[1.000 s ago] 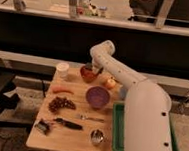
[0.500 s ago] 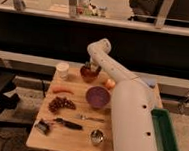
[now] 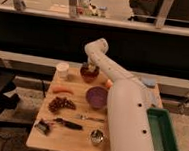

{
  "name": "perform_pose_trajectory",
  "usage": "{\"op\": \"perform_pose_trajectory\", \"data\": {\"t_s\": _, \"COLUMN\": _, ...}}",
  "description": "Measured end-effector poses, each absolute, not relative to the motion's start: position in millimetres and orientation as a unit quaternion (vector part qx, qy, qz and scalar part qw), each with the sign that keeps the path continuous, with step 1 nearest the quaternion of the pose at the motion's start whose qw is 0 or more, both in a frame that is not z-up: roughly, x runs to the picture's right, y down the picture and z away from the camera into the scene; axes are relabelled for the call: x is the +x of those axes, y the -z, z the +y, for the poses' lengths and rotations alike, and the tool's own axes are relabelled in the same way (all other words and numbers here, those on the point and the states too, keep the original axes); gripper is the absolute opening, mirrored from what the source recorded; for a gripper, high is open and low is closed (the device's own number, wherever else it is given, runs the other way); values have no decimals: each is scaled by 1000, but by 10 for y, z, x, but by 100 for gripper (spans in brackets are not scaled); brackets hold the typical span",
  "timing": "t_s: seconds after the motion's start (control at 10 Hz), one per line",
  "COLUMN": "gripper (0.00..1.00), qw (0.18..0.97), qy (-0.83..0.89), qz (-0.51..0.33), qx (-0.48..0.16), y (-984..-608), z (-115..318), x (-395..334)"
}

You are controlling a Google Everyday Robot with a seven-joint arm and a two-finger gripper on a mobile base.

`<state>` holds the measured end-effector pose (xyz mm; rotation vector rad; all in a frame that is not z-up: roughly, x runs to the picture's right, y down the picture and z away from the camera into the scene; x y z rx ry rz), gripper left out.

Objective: Wipe red bowl with eraser

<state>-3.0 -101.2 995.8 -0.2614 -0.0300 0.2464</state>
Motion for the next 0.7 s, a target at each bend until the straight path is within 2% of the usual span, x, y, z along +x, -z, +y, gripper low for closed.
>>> {"op": "perform_pose_trajectory", "data": {"t_s": 0.7, "gripper": 0, "qw": 984, "qy": -108, "qz": -32, "qx": -141, "y": -9600, "z": -629, "x": -114}}
